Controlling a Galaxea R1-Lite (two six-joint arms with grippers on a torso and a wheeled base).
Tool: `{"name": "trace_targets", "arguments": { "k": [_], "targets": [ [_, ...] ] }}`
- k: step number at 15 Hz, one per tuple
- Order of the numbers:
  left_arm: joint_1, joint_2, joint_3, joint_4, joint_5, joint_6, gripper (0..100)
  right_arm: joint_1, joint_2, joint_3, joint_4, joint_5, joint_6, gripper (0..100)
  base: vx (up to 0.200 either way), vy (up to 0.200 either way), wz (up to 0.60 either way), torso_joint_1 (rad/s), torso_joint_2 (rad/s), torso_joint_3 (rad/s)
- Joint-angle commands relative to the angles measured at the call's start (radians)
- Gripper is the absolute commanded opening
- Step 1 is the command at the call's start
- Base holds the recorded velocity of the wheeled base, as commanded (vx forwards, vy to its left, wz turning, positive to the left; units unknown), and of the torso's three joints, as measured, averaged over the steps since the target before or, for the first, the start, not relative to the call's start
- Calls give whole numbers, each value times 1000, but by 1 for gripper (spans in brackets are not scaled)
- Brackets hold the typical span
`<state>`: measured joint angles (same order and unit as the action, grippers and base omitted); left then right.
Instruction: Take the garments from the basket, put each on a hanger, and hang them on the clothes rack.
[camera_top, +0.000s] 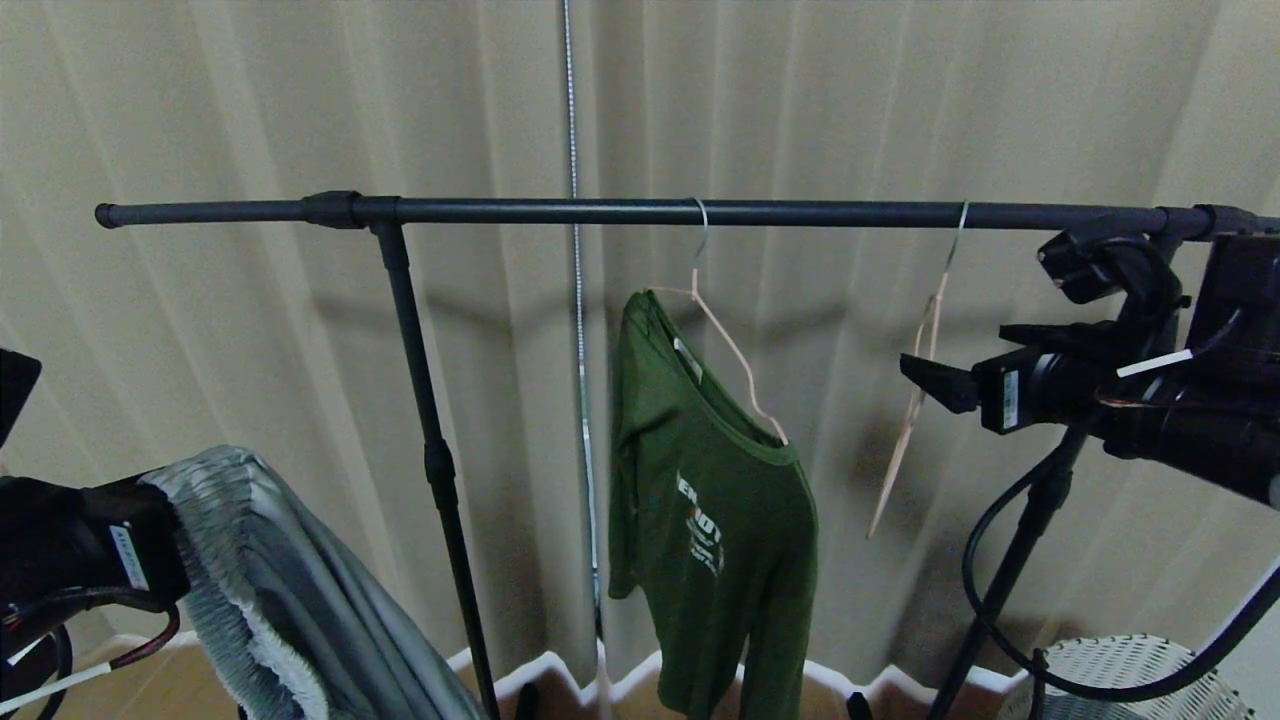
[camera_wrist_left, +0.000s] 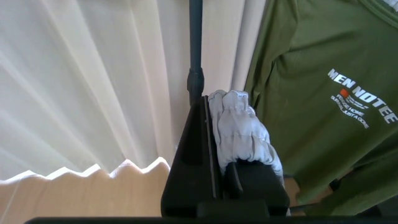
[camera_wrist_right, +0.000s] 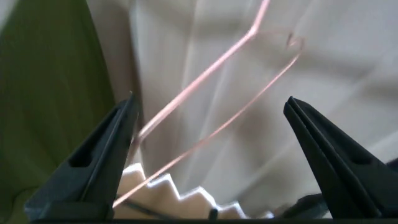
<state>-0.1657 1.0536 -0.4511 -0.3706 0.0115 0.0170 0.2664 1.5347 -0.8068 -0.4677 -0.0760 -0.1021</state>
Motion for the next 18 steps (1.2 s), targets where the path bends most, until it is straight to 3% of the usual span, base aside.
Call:
{"name": "trace_targets", "arguments": {
  "k": [1,9,16,18],
  "targets": [
    [0,0,2,-1,1,0,0,8,30,-3,24,-38,-1,100,0,0,0,0,0,0],
    [0,0,2,-1,-1,1,0,-1,-47,3,179,-54,32,100,0,0,0,0,0,0],
    [0,-3,2,-1,1,1,0,4,-15,-9,239,-54,180,100,0,0,0,0,0,0],
    [0,-4,2,-1,-1,1,0,4,-15,-11,239,-54,186,100,0,0,0,0,0,0]
  ]
}}
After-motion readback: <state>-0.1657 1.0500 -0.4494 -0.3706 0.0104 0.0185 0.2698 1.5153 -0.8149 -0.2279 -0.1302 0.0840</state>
